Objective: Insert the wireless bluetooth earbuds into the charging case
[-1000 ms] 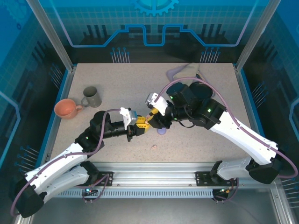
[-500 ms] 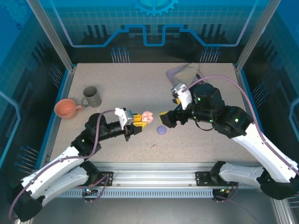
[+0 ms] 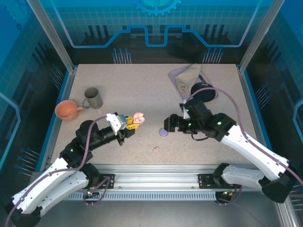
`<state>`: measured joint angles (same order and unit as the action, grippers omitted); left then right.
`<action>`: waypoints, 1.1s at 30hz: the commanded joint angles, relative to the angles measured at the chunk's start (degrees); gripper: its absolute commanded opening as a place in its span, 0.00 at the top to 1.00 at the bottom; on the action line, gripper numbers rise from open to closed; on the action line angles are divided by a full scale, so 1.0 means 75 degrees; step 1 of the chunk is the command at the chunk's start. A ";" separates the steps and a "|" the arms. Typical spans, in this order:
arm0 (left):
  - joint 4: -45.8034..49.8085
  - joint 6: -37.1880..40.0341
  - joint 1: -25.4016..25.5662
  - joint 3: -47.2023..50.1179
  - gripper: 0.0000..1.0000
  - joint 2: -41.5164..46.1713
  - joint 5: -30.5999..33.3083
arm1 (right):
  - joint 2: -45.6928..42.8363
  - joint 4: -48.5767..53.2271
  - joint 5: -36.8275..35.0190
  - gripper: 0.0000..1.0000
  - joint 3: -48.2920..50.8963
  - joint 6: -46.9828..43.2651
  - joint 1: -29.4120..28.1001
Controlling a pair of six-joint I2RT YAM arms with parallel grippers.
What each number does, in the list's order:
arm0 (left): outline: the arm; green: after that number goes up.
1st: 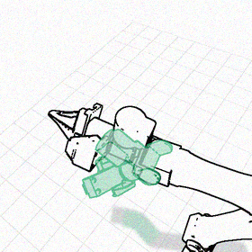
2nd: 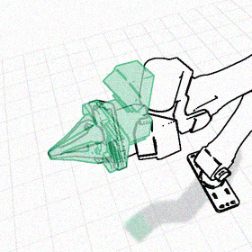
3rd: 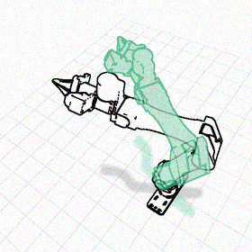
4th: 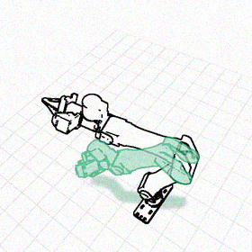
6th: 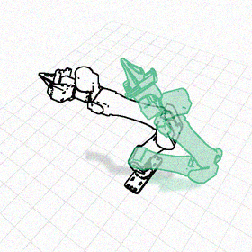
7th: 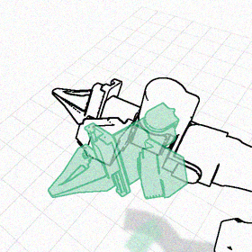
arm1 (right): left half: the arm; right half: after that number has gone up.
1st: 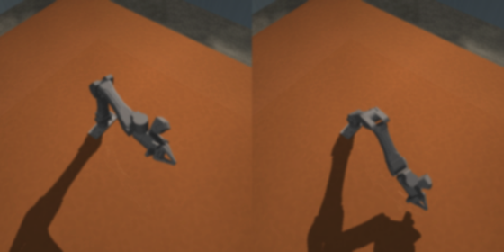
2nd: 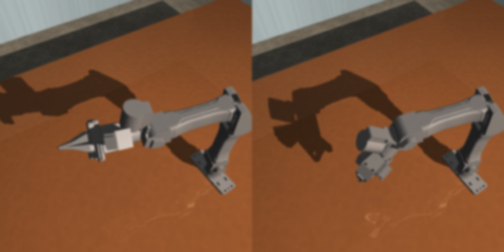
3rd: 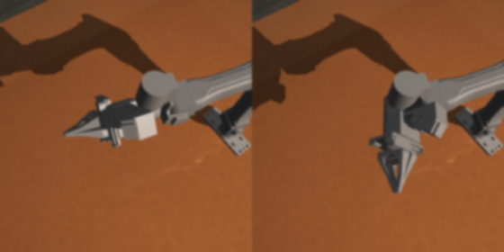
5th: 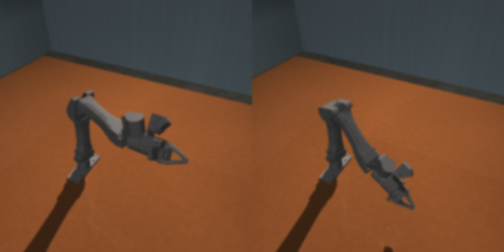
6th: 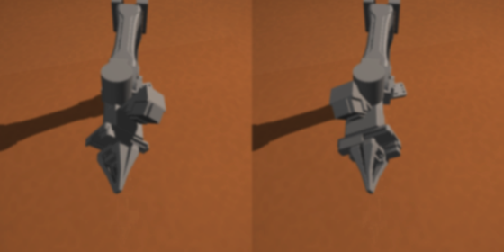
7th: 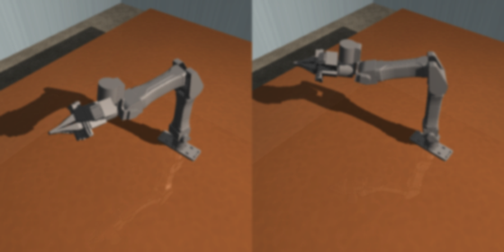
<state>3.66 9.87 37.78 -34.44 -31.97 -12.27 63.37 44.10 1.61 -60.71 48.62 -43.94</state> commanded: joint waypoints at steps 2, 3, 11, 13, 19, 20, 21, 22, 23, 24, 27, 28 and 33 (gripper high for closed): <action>0.0517 0.0293 0.0056 -0.0313 1.00 0.0372 0.0341 | 0.1017 0.0094 -0.0369 0.16 0.0045 0.1776 -0.0707; 0.0576 0.0322 0.0057 -0.0327 1.00 0.0441 0.0336 | 0.1299 0.0092 -0.0464 0.18 0.0041 0.2025 -0.0847; 0.0860 0.0426 0.0060 -0.0333 1.00 0.0779 0.0394 | 0.2699 -0.0390 -0.0943 0.24 0.0236 0.3989 -0.1706; 0.0880 0.0432 0.0058 -0.0319 1.00 0.0834 0.0382 | 0.3137 -0.0373 -0.0893 0.24 0.0123 0.4387 -0.1868; 0.0965 0.0482 0.0058 -0.0320 1.00 0.0957 0.0382 | 0.4294 -0.0861 -0.0348 0.24 0.0006 0.5530 -0.2086; 0.0965 0.0488 0.0057 -0.0308 1.00 0.0980 0.0387 | 0.4467 -0.0912 -0.0299 0.24 -0.0079 0.5538 -0.2086; 0.0965 0.0493 0.0058 -0.0306 1.00 0.0992 0.0393 | 0.4632 -0.0892 -0.0324 0.25 -0.0223 0.5441 -0.2086; 0.0974 0.0498 0.0060 -0.0303 1.00 0.1004 0.0383 | 0.4788 -0.0746 -0.0368 0.25 -0.0364 0.5367 -0.2085; 0.0977 0.0507 0.0060 -0.0306 1.00 0.1015 0.0382 | 0.4969 -0.0611 -0.0417 0.25 -0.0584 0.5267 -0.2086; 0.0983 0.0504 0.0060 -0.0304 1.00 0.1016 0.0372 | 0.5123 -0.0446 -0.0482 0.26 -0.0770 0.5177 -0.2086; 0.0995 0.0506 0.0060 -0.0285 1.00 0.1024 0.0382 | 0.5448 -0.0191 -0.0565 0.29 -0.1088 0.5084 -0.2057; 0.0993 0.0512 0.0054 -0.0295 1.00 0.1028 0.0382 | 0.5499 -0.0184 -0.0566 0.30 -0.1105 0.5084 -0.2045; 0.0971 0.0547 0.0060 -0.0284 1.00 0.1028 0.0388 | 0.5635 -0.0042 -0.0523 0.34 -0.1011 0.5260 -0.2004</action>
<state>11.14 12.62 37.78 -35.31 -24.99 -10.20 104.40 40.23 -1.50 -68.05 86.61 -58.94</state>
